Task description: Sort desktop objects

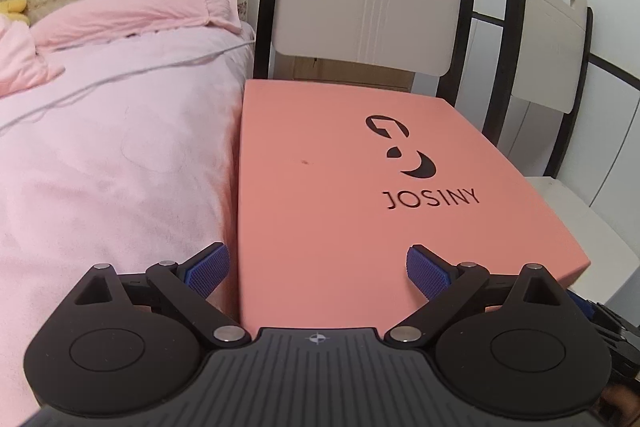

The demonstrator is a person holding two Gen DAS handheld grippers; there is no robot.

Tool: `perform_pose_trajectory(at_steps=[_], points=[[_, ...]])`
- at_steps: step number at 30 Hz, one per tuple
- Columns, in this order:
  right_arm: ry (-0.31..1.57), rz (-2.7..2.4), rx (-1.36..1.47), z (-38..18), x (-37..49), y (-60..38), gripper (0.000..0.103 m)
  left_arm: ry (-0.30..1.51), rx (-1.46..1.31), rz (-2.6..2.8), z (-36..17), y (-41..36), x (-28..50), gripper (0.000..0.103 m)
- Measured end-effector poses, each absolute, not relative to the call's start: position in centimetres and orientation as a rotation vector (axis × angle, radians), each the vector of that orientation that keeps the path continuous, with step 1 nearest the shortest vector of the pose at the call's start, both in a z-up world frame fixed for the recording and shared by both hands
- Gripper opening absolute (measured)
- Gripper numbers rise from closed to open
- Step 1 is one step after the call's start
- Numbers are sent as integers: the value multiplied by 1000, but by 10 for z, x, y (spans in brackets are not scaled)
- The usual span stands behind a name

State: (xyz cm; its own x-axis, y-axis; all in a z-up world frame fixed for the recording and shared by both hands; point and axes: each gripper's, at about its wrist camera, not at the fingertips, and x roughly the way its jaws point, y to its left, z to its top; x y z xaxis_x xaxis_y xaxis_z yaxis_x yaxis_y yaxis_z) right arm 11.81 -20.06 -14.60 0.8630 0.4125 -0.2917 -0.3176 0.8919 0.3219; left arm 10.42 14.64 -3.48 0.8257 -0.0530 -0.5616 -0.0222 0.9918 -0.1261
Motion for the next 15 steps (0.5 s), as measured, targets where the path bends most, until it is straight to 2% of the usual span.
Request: perform_pose_trajectory(at_steps=[7, 15], points=[[298, 382, 408, -139, 120, -247, 55, 549, -252, -50, -35, 167, 110, 97], [269, 583, 492, -105, 179, -267, 60, 581, -186, 93, -34, 162, 150, 97]])
